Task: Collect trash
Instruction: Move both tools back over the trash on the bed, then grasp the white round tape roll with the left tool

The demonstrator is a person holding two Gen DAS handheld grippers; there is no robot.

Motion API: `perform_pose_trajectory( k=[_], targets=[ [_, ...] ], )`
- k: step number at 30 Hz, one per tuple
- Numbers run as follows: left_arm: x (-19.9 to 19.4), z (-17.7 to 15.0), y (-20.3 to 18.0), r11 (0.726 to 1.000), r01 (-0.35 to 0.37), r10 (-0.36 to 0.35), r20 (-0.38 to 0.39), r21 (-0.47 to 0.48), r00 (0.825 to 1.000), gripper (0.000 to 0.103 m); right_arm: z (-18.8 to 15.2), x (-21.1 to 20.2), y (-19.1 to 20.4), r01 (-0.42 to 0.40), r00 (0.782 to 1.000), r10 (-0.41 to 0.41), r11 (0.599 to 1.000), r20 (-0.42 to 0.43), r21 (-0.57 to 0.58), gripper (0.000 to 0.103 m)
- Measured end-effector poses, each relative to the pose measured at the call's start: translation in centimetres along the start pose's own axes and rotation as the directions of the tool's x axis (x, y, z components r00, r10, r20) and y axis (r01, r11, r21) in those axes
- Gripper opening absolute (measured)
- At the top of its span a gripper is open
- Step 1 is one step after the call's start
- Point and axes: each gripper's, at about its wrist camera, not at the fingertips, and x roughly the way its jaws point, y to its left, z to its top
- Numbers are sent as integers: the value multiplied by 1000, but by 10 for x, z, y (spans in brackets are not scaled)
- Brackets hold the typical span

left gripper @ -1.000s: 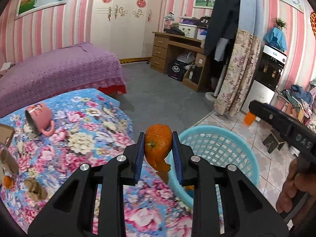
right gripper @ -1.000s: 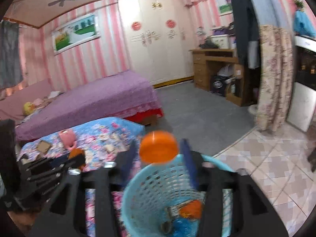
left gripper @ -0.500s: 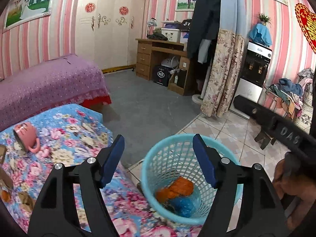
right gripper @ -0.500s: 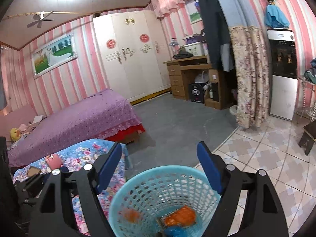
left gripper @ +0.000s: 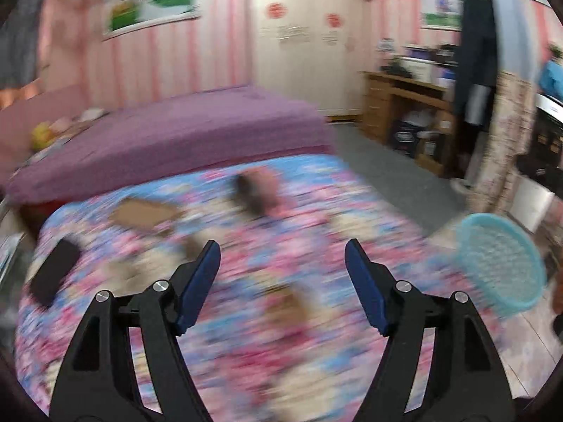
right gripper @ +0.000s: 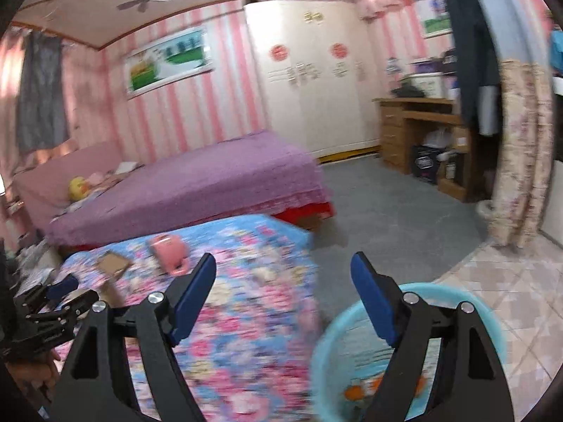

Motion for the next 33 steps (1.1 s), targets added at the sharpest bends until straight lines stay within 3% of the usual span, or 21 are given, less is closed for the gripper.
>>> perform_pose_trajectory(
  k=[3,7,12,15,17,19,23,27,33],
  targets=[
    [5,-22,61,994,-102,100,-43,-48,994,71,-11,21,48,-113,993,112,993,-48,-28,79],
    [1,-53,127,979,-157,143,-104,-134,984,71,-34,50,118,-212,971,194,969,-142,-123,79],
    [-3,-65,162,970,-182,167,-105,-159,980,74,-76,92,185,-247,943,170,933,-287,-260,79],
    [0,-70,180,966,-186,170,-105,-179,980,74,-82,101,205,-268,937,192,932,-293,-245,79],
    [0,-72,186,962,-175,157,-99,-210,983,74,-83,101,212,-289,931,220,931,-292,-221,79],
    [3,-69,187,966,-118,105,-69,-231,992,76,-85,102,225,-290,931,219,929,-291,-229,79],
    [14,-56,167,988,-97,95,-26,-116,995,81,-89,108,239,-289,930,206,921,-305,-260,79],
    [39,-51,156,995,-74,68,-87,-63,994,82,-83,114,233,-284,930,200,923,-308,-258,79],
    [75,-52,152,995,-100,92,-194,-28,977,82,-73,131,215,-274,927,191,933,-324,-235,79]
  ],
)
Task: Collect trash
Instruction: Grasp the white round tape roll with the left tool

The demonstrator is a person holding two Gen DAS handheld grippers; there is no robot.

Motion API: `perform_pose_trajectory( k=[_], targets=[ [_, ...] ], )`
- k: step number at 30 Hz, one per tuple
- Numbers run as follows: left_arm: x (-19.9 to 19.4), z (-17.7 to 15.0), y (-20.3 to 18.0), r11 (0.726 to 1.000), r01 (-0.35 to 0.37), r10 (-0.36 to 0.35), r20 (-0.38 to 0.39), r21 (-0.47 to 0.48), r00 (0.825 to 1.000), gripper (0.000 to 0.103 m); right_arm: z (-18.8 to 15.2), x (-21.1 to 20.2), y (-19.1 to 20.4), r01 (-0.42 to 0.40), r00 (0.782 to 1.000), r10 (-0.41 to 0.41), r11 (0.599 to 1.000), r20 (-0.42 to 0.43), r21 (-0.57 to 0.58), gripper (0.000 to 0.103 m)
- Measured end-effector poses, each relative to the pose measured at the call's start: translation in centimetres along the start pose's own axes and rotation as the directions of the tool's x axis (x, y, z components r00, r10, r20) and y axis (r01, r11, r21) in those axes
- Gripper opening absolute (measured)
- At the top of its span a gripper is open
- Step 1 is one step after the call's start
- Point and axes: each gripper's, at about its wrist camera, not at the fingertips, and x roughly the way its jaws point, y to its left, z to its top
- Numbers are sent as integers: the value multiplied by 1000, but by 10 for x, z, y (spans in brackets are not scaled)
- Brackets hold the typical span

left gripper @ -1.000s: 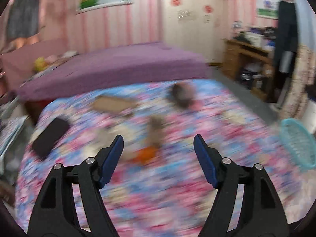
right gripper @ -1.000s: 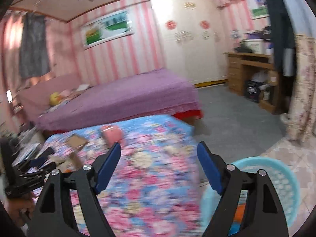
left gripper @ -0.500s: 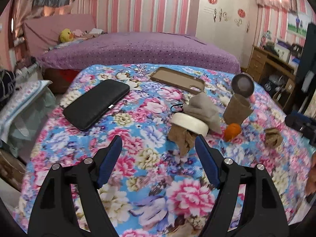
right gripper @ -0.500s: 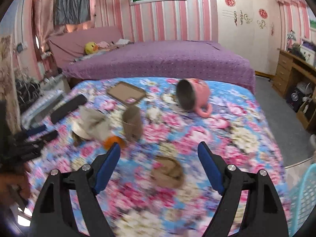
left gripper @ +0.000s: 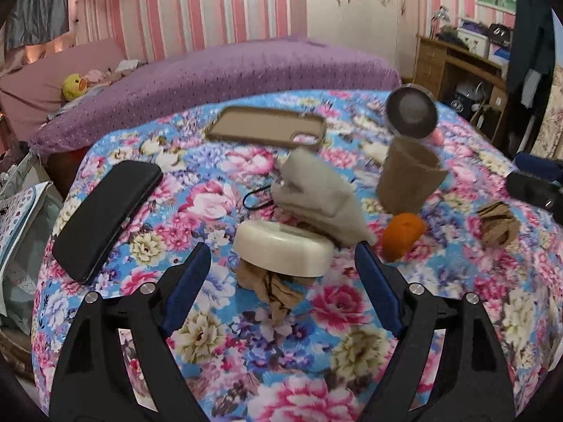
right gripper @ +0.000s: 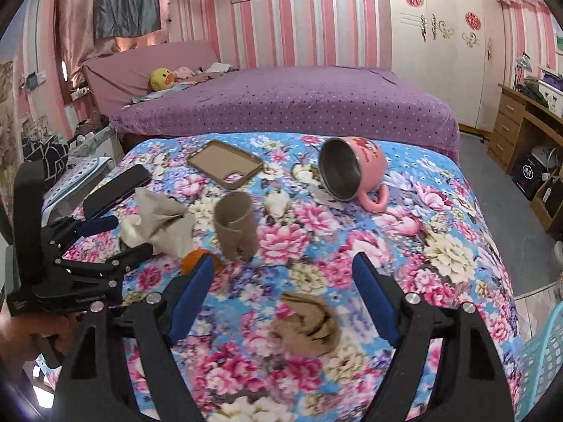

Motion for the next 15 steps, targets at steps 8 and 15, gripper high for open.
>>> perform_pose_trajectory(
  k=[8,15],
  targets=[
    [8,4,6,999,35,-35,-15,-31,999,61,4,7,-7,-15,1000,15,1000,-14,4,79],
    [-29,8,11,996,50,-43,92,-70,995,61,-2,1,3,-30,1000,30,999,-8,-16,79]
  ],
)
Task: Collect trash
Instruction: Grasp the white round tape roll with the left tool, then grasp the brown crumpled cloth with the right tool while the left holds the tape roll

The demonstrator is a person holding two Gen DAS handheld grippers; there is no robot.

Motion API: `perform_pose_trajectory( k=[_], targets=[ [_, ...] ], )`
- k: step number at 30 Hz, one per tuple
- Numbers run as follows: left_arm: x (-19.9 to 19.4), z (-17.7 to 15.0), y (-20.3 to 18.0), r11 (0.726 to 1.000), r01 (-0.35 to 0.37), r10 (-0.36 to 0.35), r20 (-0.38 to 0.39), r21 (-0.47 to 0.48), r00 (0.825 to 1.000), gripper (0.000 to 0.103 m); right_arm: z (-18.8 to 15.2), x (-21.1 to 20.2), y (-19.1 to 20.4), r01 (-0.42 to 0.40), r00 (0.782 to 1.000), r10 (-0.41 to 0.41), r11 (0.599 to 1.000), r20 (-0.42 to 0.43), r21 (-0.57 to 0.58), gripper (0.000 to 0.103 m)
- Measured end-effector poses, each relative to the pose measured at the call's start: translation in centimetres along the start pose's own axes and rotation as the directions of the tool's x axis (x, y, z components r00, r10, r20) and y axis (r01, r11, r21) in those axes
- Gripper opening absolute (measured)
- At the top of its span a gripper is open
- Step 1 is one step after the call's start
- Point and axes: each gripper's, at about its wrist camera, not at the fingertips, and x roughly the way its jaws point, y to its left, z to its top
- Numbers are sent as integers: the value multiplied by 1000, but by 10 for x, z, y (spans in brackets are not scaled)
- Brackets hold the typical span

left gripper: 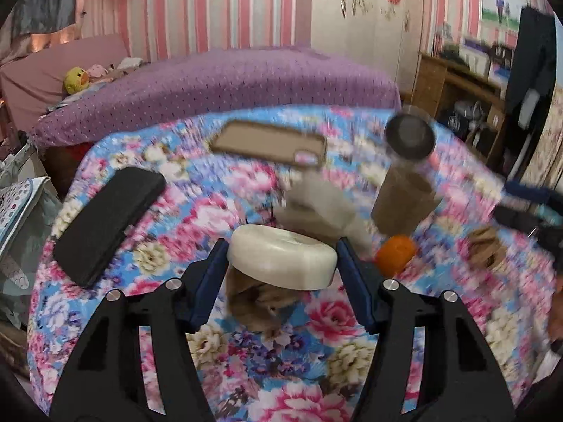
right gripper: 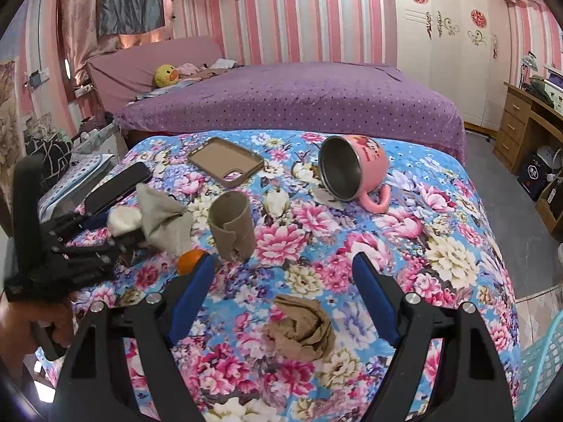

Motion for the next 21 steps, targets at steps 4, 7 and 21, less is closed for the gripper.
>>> perform_pose_trajectory(
  k=[4,7,21],
  targets=[
    [-30,7,6,999,-9,12,83,-34,997,61,-5,-1,-2,18,1000,-18,1000,-13,-10,79],
    [-43,3,12,999,-20,24,100,-46,995,61,-13,0,-9,30,999,-30,1000,-39,-2,79],
    [-69,-24,25,993,-35,46,93,-112,995,61,-34,37,-9,28,986,-23,999,-163,31,51]
  ],
)
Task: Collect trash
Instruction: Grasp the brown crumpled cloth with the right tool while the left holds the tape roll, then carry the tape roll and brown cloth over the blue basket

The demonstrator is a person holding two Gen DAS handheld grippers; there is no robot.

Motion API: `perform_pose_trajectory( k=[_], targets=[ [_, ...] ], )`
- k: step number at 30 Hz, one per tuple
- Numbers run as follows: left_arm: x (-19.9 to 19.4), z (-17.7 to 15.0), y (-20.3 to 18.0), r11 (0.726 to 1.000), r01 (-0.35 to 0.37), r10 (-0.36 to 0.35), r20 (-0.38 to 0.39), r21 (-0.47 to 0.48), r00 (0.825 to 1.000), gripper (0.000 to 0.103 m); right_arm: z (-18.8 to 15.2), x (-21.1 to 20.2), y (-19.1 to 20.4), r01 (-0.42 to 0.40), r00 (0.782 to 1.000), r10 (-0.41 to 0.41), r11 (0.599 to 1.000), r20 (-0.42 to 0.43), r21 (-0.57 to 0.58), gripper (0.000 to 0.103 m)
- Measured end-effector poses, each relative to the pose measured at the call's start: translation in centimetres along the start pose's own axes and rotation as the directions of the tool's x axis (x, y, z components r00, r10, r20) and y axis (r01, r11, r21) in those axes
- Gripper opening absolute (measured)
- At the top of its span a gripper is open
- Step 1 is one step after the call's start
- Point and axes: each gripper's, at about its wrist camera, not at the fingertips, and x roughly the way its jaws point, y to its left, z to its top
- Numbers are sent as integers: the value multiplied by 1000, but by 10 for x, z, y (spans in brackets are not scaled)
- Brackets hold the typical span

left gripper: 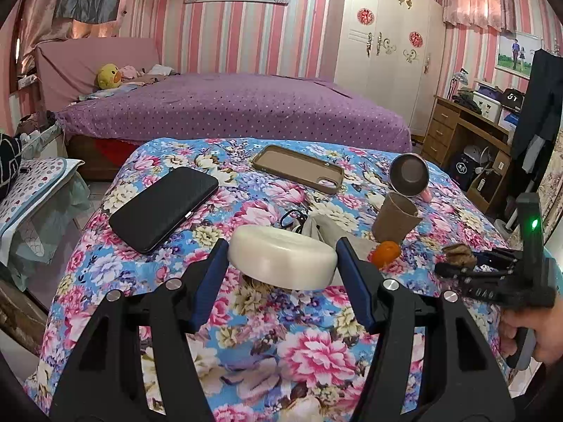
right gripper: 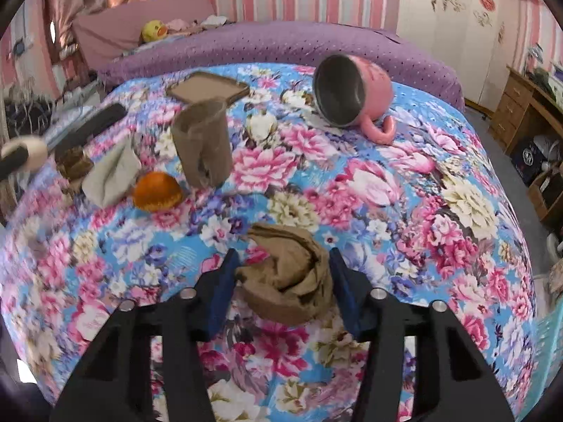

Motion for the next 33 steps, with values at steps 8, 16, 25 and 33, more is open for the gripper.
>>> perform_pose_trajectory(
  k=[8,16,25,33],
  targets=[
    [-7,1,-13,1000,25,-24,17,-3,1000,61,3,-73,3,-25,983,21,1000,182,16,51],
    [-14,4,-44,998,64,-64,41,17,997,61,0,-116,-25,30,966,-39,999,256,37,51],
    [-23,22,-78,997,79,-81,78,26,994,61,-1,-162,-66,108,940,-126,992,317,72,51],
    [-27,31,-150,984,146,-154,79,99,985,61,-8,-188,-113,146,926,-185,979,330,139,51]
  ],
)
